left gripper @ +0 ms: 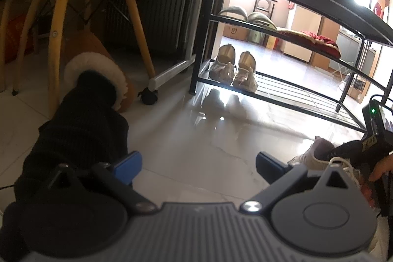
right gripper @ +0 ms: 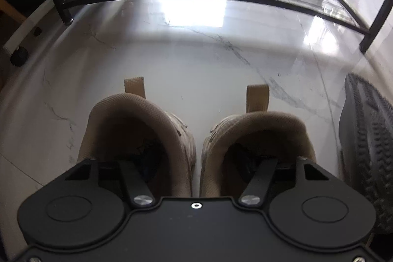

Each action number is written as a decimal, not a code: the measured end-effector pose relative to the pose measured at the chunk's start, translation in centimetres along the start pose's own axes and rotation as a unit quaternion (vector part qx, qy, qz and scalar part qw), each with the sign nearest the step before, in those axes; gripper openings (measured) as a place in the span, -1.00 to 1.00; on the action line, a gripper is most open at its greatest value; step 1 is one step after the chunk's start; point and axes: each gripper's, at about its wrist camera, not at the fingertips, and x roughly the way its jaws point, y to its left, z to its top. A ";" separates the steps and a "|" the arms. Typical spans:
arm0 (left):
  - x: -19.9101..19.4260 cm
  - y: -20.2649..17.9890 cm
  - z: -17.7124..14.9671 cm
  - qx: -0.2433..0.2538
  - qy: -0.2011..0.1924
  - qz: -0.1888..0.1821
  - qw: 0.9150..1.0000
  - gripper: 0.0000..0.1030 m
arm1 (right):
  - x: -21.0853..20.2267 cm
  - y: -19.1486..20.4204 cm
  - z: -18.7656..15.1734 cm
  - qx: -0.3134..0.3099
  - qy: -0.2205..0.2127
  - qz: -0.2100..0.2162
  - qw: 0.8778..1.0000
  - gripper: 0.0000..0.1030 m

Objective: Organize scattered shoes
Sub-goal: 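Lift the sneaker pair and carry it to the rack's lower shelf, then lower the pair onto the lower shelf and open the right gripper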

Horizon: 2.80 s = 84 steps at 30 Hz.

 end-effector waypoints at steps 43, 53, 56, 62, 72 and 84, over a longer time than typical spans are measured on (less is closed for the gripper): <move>1.2 -2.6 -0.5 0.060 -0.003 -0.004 0.998 0.93 | -1.3 -2.4 14.9 0.035 -0.231 -0.010 0.972 -0.41; 2.7 -3.5 -0.4 0.069 -0.001 -0.011 0.998 0.93 | 5.1 -1.0 24.6 0.057 -0.260 -0.025 0.964 -0.41; 3.1 -3.7 -0.4 0.070 0.008 -0.013 0.997 0.93 | 6.8 -0.6 25.8 0.056 -0.264 -0.027 0.963 -0.41; 3.5 -2.8 -0.2 0.039 0.023 -0.003 0.999 0.93 | 9.6 0.4 25.8 0.041 -0.286 -0.038 0.957 -0.40; 3.7 -3.2 -0.5 0.049 0.028 -0.003 0.998 0.93 | 11.7 0.4 27.9 0.052 -0.266 -0.042 0.962 -0.29; 4.0 -3.2 -0.6 0.050 0.033 -0.009 0.998 0.93 | 9.0 0.7 27.3 -0.002 -0.305 -0.050 0.951 0.82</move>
